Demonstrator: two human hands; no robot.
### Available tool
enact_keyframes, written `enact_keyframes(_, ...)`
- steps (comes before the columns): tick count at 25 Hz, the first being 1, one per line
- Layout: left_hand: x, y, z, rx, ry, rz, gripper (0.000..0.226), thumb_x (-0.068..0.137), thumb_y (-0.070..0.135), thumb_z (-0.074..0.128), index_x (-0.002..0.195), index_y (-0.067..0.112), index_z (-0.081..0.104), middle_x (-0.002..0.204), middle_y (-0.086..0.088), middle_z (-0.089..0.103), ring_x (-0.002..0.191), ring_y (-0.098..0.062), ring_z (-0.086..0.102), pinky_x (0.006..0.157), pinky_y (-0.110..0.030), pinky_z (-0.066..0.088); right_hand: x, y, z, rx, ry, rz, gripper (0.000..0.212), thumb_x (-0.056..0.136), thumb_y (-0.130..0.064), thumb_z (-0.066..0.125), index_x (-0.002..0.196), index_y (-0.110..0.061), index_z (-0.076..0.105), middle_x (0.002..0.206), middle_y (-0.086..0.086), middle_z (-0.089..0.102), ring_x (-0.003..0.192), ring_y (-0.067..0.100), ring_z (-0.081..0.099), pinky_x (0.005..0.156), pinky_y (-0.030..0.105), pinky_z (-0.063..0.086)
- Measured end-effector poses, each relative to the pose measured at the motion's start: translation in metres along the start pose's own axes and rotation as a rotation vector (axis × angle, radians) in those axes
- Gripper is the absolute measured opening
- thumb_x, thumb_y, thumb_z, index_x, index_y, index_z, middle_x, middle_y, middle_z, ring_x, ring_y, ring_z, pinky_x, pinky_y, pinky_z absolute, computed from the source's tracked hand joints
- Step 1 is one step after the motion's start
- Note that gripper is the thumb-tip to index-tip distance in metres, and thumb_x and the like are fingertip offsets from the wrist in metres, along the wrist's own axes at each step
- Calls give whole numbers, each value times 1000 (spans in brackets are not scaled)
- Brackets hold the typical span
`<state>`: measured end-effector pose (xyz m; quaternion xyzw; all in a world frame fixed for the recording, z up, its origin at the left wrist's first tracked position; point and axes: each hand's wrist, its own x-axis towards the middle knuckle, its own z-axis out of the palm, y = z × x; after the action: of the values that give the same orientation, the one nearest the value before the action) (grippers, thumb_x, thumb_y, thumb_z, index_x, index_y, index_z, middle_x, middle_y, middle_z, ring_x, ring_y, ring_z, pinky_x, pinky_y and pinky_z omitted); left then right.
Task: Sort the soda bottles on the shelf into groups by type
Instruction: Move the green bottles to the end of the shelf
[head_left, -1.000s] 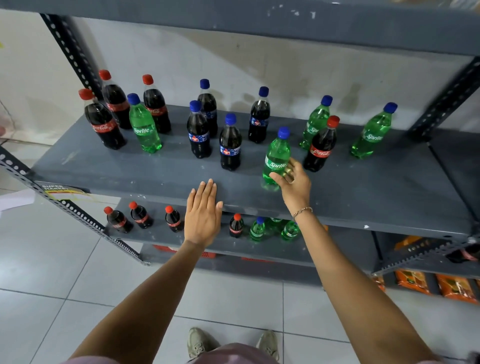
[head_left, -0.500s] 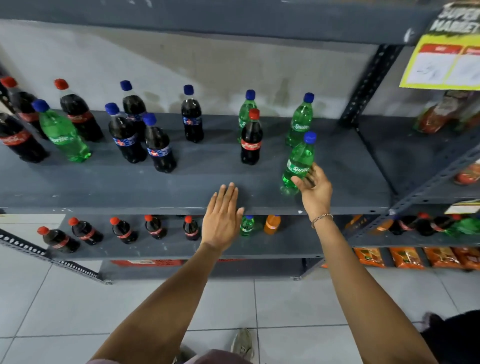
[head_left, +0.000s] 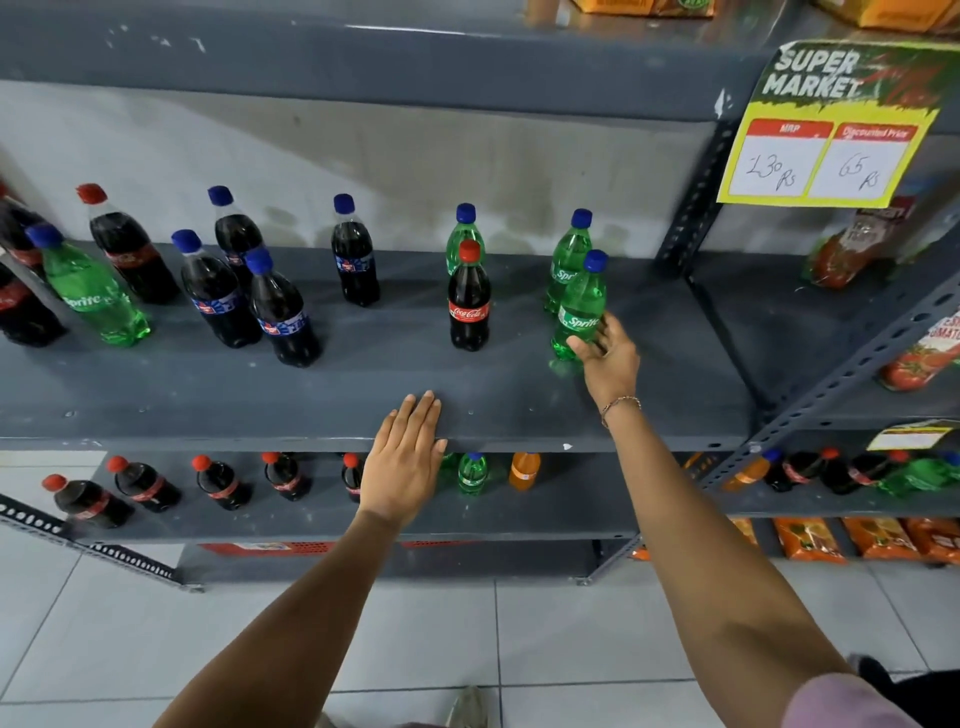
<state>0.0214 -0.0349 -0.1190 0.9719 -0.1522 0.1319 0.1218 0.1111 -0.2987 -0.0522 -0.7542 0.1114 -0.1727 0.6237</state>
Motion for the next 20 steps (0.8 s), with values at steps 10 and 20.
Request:
enact_keyframes(10, 1, -4, -2, 9, -14, 25, 57, 101, 36, 15, 137, 3, 44, 142, -14, 47, 134, -30, 39, 112, -42, 27, -9, 4, -5, -91, 56, 113, 58, 76, -5, 71, 126, -3, 42, 123, 8, 54, 115, 18, 52, 97, 28, 44)
enact_keyframes(20, -36, -115, -43, 53, 75, -211, 59, 99, 37, 17, 137, -2, 41, 144, -18, 43, 135, -34, 36, 114, -43, 17, -96, -19, 117, -358, -303, -81, 13, 81, 2, 57, 83, -9, 64, 84, 8, 71, 72, 9, 60, 63, -2, 40)
